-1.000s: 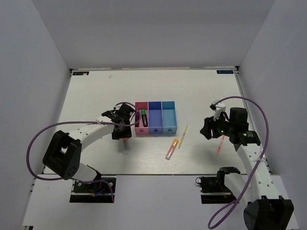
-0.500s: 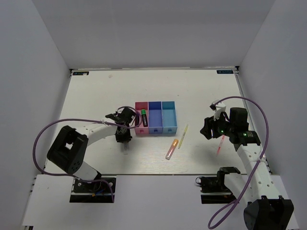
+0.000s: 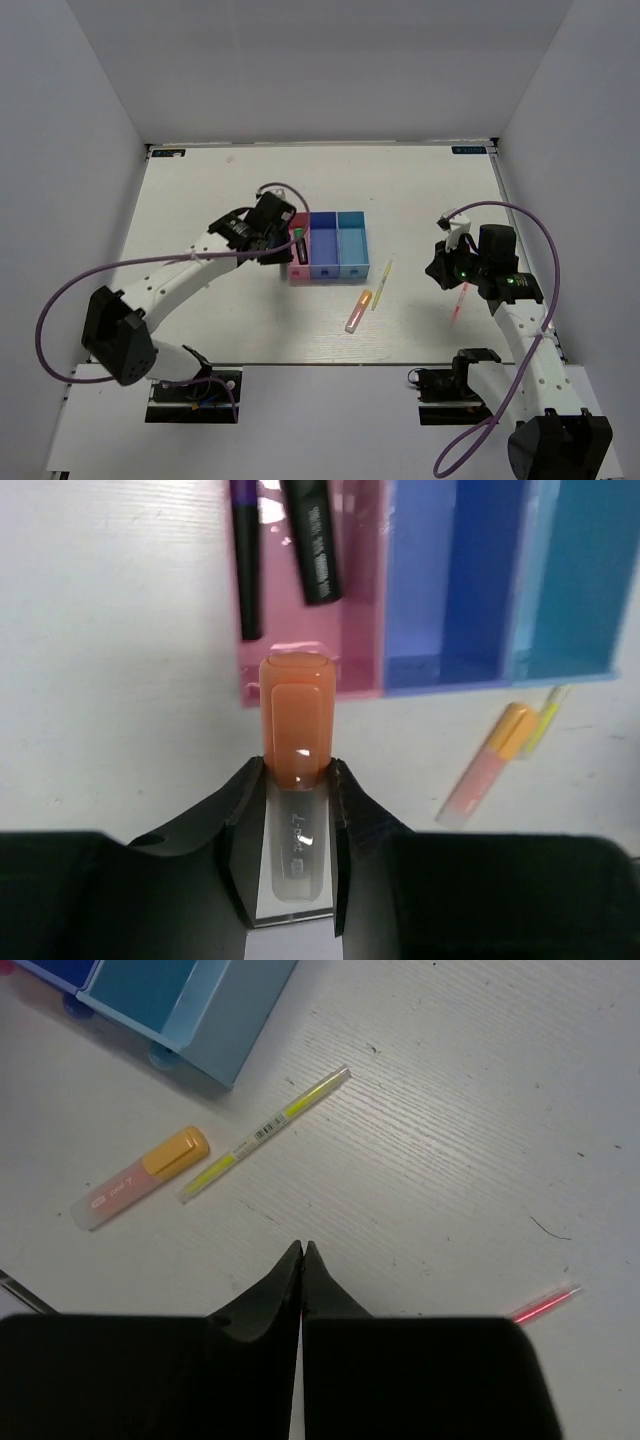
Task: Sort the stationery into containers
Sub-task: Place the pen in the storage box.
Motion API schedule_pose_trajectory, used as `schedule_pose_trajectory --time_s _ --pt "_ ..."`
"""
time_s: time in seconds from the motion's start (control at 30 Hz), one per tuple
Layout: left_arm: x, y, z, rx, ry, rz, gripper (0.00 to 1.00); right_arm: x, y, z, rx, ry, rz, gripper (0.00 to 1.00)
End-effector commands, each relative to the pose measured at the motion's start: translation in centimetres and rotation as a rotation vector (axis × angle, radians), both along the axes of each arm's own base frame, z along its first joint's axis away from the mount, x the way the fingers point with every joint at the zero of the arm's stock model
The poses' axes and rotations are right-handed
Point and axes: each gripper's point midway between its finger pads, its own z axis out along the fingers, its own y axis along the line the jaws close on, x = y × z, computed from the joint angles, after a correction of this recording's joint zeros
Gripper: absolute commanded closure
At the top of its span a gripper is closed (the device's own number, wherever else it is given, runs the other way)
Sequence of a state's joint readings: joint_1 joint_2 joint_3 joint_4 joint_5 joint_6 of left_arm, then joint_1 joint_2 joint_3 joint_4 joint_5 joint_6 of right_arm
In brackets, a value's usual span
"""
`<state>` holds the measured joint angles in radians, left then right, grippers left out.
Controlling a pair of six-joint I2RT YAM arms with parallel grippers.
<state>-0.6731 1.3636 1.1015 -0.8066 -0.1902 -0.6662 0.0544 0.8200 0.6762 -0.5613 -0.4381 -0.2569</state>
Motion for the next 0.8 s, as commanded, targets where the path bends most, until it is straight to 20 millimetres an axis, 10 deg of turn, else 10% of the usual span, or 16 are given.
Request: schedule_pose_trajectory --time_s 0.0,0.37,0.57,0.67,0.77 --pt "3.2 -3.9 0.8 -0.026 -0.005 -0.061 0.99 0.1 0.4 0.9 0.014 -0.023 0.02 1.0" --pt "11.9 -11.4 0.7 0.007 0.004 -0.117 0.9 0.2 0.2 1.0 0.01 -0.022 0.008 0.47" --pt "12.4 -11.4 0.6 0.02 -0.001 -0.114 0.59 0.0 0.6 1.1 0.021 -0.021 0.028 0.13" --pt "12.1 -10.9 0.9 0.031 -0.005 -0.111 0.5 -0.6 1.4 1.2 0.057 -0.01 0.072 0.21" --pt "12.0 -10.7 1.6 0.022 -0.018 -0.114 0.47 -1.2 2.2 1.2 0.097 0.015 0.118 0.64"
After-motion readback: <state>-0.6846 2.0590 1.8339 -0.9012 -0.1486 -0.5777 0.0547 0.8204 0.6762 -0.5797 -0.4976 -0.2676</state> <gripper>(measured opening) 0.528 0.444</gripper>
